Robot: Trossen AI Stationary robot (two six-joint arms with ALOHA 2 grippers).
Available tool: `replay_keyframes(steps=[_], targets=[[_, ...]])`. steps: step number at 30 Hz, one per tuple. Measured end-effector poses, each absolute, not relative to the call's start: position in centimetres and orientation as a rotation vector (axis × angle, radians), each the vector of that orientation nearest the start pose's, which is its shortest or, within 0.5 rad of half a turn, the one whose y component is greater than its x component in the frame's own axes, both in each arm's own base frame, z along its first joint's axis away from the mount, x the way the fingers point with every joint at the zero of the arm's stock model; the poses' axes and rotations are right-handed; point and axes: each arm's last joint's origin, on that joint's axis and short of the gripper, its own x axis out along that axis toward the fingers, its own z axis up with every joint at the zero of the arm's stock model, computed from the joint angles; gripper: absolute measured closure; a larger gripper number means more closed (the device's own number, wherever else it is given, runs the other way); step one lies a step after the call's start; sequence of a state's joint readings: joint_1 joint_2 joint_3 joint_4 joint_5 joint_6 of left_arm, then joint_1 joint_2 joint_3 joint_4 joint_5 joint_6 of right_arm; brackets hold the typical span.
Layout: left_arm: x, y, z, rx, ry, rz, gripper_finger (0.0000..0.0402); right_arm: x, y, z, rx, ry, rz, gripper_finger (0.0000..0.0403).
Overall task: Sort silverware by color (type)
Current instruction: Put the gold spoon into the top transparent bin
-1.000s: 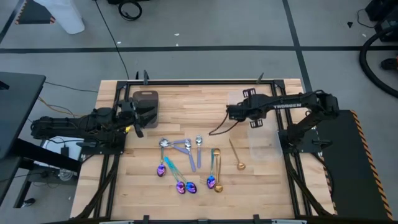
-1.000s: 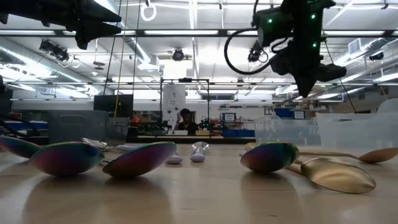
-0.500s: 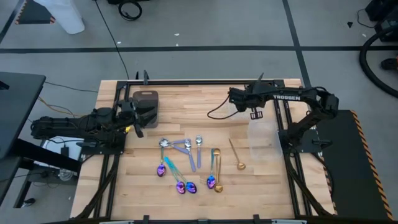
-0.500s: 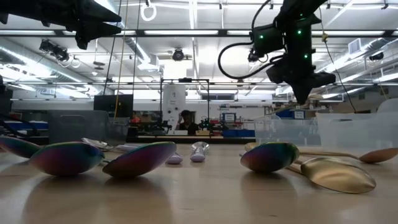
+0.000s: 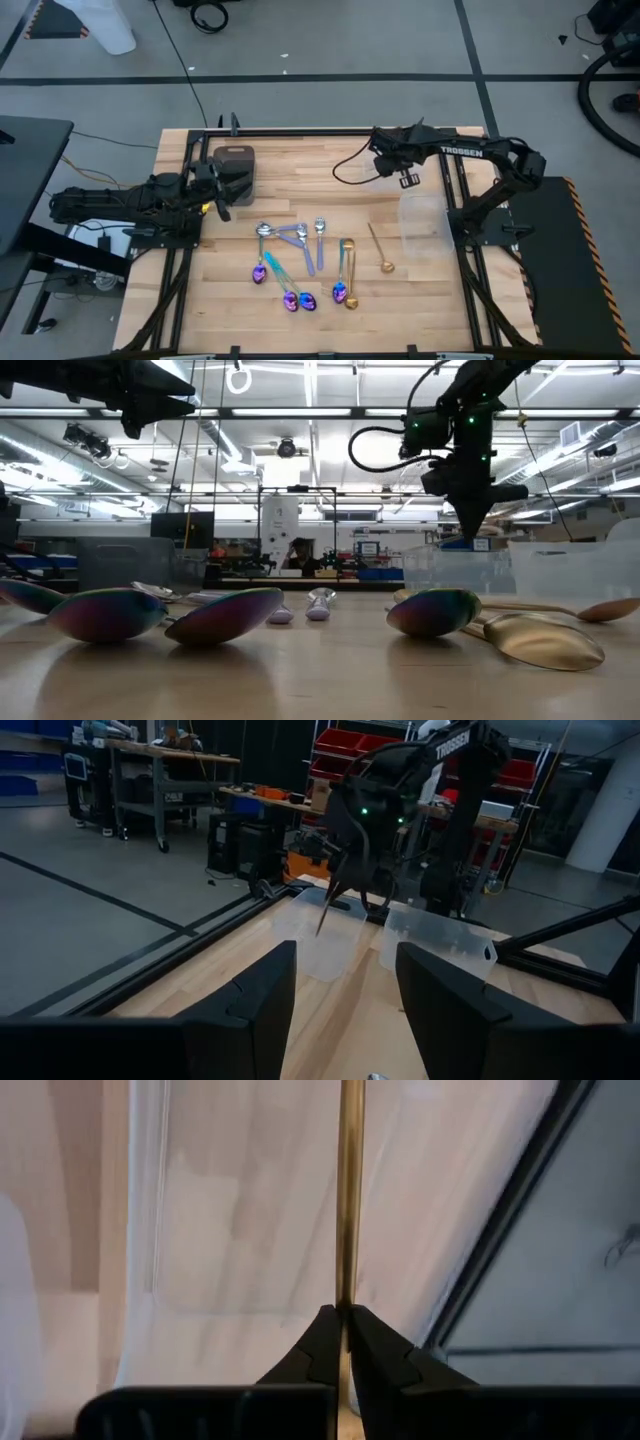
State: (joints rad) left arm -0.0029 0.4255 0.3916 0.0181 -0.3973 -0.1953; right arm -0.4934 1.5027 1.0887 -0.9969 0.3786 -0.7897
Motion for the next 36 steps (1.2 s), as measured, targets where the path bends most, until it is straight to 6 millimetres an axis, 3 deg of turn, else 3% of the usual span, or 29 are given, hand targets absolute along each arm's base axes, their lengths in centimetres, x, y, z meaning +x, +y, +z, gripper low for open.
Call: replay_keyframes(steps=[12,17,29,36], targets=[[12.1,1.1,26.3,-0.191,-0.031,0.394,0.0219,21.8,-14.0,19.4,-0.565,1.611,-0.009,0.0382],[12.1,1.1,26.4,-0.191,-0.037,0.393,0.0219,21.7,-14.3,18.5,-0.505,1.558,-0.065,0.0370],[12.1,1.1,26.5,-0.185,-0.045,0.393,0.0219,21.7,-14.2,18.3,-0.468,1.547,-0.112,0.0281],[12.1,1.1,26.5,-0.186,-0.044,0.393,0.0219,22.1,-13.7,18.4,-0.492,1.556,-0.136,0.0259]])
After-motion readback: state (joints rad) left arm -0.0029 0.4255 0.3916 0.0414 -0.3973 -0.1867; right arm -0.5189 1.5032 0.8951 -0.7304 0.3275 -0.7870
